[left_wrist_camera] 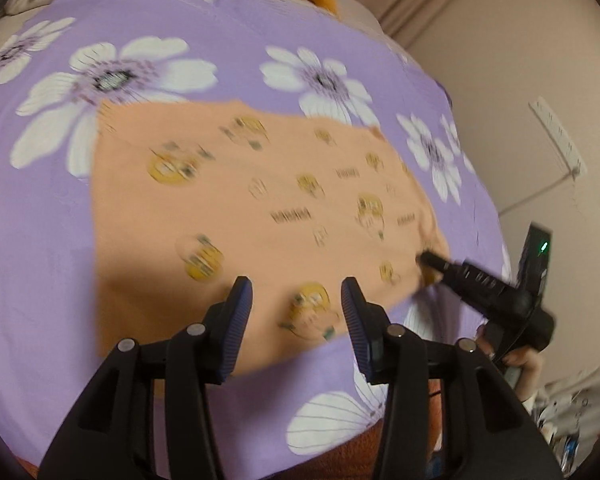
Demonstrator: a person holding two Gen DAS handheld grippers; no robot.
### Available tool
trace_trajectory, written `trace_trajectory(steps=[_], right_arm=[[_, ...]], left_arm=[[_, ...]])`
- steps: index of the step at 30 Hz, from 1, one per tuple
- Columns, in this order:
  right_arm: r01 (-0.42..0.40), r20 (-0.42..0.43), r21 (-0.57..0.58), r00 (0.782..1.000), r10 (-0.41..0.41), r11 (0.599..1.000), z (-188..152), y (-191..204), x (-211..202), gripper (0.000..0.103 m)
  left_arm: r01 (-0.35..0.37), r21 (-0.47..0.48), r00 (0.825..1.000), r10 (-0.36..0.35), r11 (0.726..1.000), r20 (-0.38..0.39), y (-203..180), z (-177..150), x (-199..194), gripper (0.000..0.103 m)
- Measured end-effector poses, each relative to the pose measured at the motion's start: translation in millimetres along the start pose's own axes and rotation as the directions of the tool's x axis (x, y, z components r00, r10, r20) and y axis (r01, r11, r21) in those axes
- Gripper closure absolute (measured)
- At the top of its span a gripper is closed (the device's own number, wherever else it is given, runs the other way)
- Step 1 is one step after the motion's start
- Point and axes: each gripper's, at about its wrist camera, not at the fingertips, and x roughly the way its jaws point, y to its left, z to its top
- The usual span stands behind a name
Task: Fold small clothes
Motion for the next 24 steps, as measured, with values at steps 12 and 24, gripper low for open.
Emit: trace_trajectory(steps=[12, 24], right_arm=[[-0.089, 0.007, 0.031, 0.996, 0.089, 0.996, -1.2, 3.0, 11.9, 0.05], [-0.084, 0.091, -0.039, 0.992, 0.087, 0.996, 16.6, 30.8, 5.3, 0.09]], left_arm=[[0.011, -0.022, 0.994, -0.013, 1.0, -0.105, -3.4, -18.2, 47.2, 0.058], [-0.035, 0.011, 0.998, 0.036, 0.999, -0.06, -6.6, -21.6, 18.4, 0.058]])
